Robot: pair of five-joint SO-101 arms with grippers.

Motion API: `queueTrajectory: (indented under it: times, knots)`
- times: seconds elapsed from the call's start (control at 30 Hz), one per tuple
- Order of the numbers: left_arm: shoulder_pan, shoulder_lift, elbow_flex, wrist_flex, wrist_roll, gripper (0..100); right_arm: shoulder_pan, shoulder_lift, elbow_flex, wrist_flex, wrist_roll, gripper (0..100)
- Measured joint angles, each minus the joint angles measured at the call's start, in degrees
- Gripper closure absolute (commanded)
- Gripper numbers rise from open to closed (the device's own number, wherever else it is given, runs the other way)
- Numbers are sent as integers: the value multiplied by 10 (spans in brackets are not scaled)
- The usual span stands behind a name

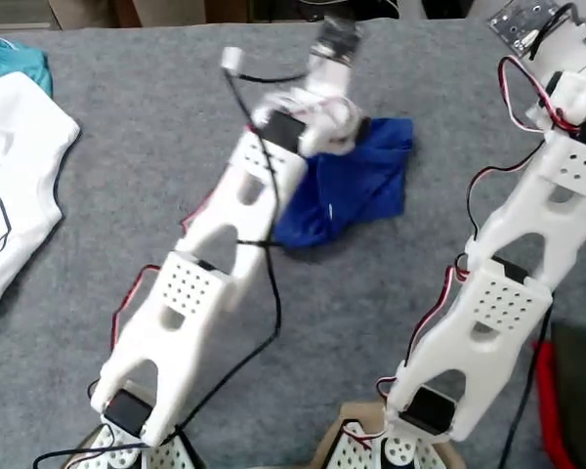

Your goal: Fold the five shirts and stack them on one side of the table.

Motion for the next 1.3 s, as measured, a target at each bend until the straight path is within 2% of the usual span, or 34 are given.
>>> queueTrajectory:
  times: [0.17, 0.33, 0.5, 0.67, 0.77, 0.97, 1.23, 1.3]
  knots:
    - [-63, 2, 4, 5, 0, 960, -68, 6, 0, 1, -21, 989]
    - [-71, 40, 46, -22, 0, 972, -171, 35, 31, 2, -135, 989]
    - [-70, 86, 52, -49, 0, 972, -242, 38, 119, 2, -237, 989]
    - [-76, 98, 53, -55, -10, 972, -289, 18, 222, 2, -254, 987]
    - [-85, 99, 57, -55, -47, 972, -316, -10, 302, 2, -262, 929]
    - [-94, 99, 68, -55, -70, 972, -331, -18, 386, -5, -283, 797]
    - [-104, 99, 69, -41, -70, 971, -331, -18, 410, -46, -326, 789]
    - [-117, 99, 61, -27, -70, 922, -333, -18, 410, -53, -345, 789]
